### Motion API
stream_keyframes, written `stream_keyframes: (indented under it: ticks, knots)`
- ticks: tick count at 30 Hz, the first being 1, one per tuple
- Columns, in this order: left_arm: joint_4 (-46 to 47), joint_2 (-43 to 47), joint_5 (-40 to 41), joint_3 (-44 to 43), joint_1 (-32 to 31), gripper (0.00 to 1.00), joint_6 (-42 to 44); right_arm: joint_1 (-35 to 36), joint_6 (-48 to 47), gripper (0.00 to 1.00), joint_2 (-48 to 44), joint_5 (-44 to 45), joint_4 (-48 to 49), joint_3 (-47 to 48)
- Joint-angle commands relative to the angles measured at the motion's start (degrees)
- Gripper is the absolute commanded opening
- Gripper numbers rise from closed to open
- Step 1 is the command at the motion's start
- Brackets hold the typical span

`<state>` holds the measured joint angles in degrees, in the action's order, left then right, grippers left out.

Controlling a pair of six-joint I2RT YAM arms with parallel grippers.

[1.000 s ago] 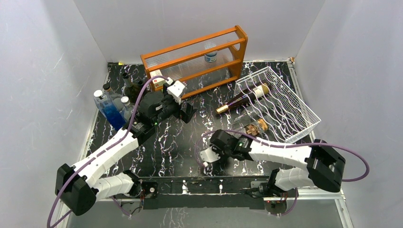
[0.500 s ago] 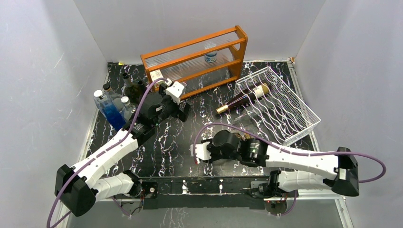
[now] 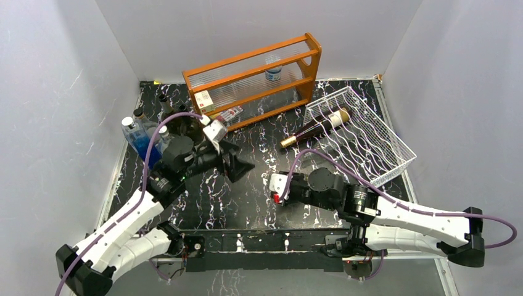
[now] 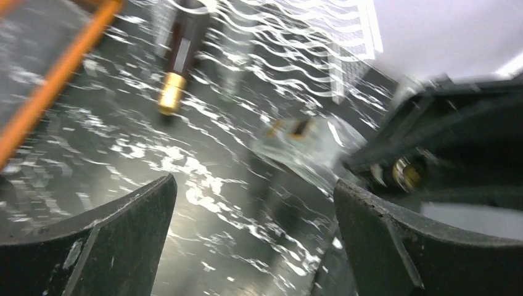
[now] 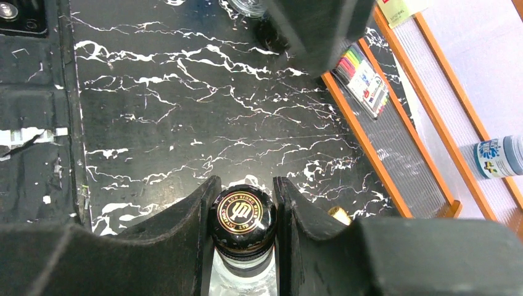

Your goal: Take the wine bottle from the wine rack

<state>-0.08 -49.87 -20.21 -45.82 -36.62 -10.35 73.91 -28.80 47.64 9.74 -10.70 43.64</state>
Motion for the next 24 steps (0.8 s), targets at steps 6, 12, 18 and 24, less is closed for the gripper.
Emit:
stream_keyframes:
  ticks: [6,12,18,24]
  knots:
    - [16.54,-2.93,-21.24,10.22,-8.31,0.98,0.59,-0.47,1.82,0.18,-2.33,-0.43,5.45,2.08]
    - [31.21,-12.13,-12.72,11.57,-17.79,0.98,7.41,-0.64,4.39,0.18,-4.19,-3.01,5.68,1.75]
    - [40.7,-19.14,-9.65,12.27,-20.43,0.98,11.63,-0.7,4.44,0.18,-4.99,-2.46,4.55,2.85]
    - [48.0,-24.59,-9.89,11.4,-21.82,0.95,10.0,-0.7,4.71,0.18,-5.82,-2.55,4.35,2.47]
